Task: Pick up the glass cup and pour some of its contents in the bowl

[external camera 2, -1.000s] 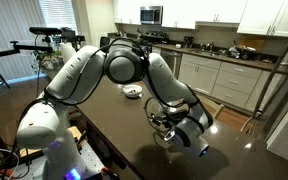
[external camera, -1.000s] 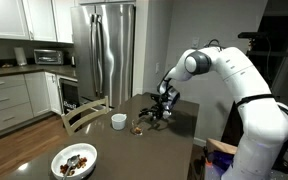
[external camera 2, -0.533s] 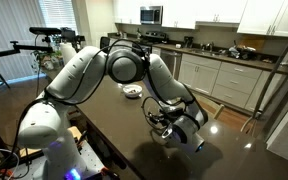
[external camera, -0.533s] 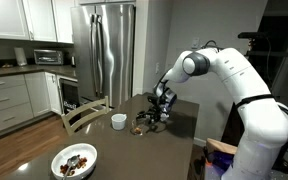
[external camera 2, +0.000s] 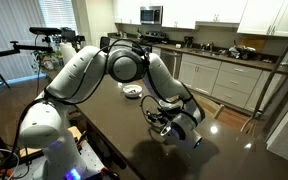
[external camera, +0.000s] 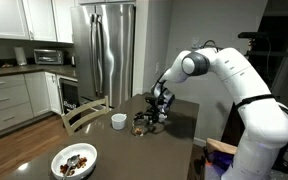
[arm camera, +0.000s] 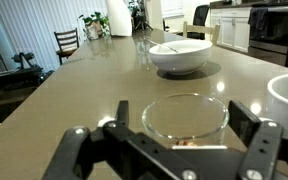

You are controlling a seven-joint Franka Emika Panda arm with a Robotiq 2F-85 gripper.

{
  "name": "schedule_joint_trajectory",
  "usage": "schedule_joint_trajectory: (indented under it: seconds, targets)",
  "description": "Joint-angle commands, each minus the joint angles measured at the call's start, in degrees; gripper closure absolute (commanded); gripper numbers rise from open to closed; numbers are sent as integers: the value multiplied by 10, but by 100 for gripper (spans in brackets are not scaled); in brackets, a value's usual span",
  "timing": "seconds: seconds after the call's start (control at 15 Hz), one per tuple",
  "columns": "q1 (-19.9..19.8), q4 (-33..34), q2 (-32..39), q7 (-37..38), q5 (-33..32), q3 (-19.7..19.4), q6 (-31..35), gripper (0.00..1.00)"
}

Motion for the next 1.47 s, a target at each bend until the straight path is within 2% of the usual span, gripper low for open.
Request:
schedule_joint_trajectory:
  seconds: [0.0,0.87,1.4]
  targets:
    - [8,2,3,-1,3,-8,-5,0]
    - [13,-6,8,-62,14,0,-4,0]
    - [17,-7,10,-67,15,8,-6,0]
